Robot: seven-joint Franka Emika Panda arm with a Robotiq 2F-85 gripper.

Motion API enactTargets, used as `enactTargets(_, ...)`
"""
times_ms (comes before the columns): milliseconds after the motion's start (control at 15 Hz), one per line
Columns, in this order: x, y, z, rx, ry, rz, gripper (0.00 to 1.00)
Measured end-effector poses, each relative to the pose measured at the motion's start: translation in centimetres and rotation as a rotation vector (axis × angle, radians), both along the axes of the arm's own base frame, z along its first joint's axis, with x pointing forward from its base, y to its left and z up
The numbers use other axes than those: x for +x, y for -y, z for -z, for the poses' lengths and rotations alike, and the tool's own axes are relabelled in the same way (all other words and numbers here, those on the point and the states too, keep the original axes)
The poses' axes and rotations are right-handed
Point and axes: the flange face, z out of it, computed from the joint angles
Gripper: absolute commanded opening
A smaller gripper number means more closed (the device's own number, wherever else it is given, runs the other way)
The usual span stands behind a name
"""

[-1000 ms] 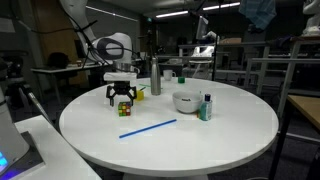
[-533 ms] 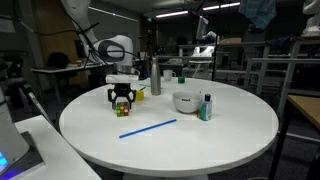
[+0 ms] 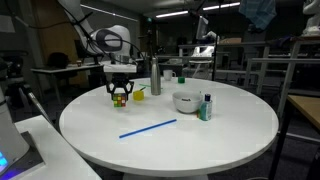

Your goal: Put the rubik's cube on the top of the yellow block

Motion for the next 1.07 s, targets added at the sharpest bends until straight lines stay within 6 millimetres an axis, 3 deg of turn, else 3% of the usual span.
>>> enactTargets(400,0.2,-2.0,-11.0,-0.076,0.023,0.114,0.34)
enactTargets(667,2.1,-4.9,-17.3,-0.171,0.048,0.299,0.34)
enactTargets(867,3.7,-7.4,-20.1,-0.235,0.013,0.439,0.34)
enactTargets(1067,5.5,-8.9,-20.8,-0.293,-0.072,0.529,0.34)
